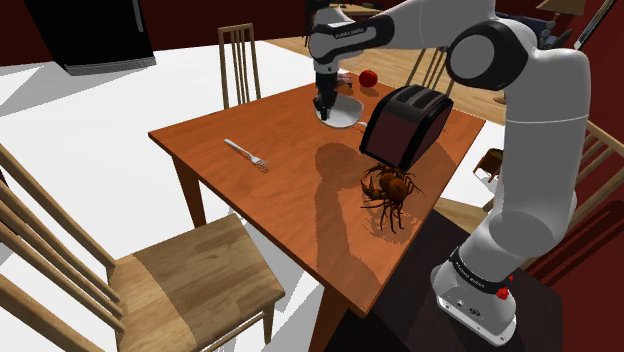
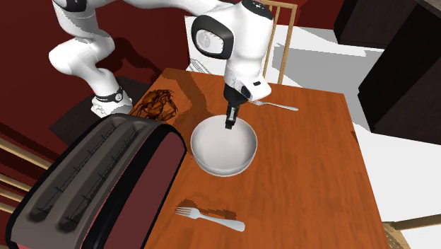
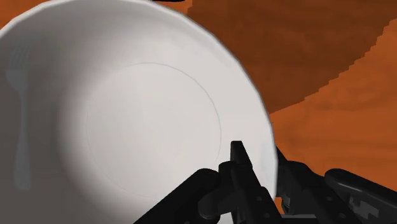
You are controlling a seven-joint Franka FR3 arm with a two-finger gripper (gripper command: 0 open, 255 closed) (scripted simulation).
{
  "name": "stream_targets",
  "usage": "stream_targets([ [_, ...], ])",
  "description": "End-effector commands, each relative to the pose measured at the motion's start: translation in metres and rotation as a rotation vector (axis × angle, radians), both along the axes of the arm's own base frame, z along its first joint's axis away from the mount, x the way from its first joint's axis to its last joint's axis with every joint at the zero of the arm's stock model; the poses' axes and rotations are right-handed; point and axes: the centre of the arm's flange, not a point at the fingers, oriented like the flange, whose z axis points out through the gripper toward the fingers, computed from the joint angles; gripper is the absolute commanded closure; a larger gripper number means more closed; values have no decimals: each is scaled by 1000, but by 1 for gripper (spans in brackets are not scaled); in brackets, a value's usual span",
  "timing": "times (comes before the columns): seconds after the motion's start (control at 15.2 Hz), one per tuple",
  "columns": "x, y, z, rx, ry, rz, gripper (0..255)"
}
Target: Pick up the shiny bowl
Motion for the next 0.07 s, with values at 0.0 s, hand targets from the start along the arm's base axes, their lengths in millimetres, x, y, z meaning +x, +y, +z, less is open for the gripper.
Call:
stream_targets([
  [0.0,0,0,3,0,0,0,255],
])
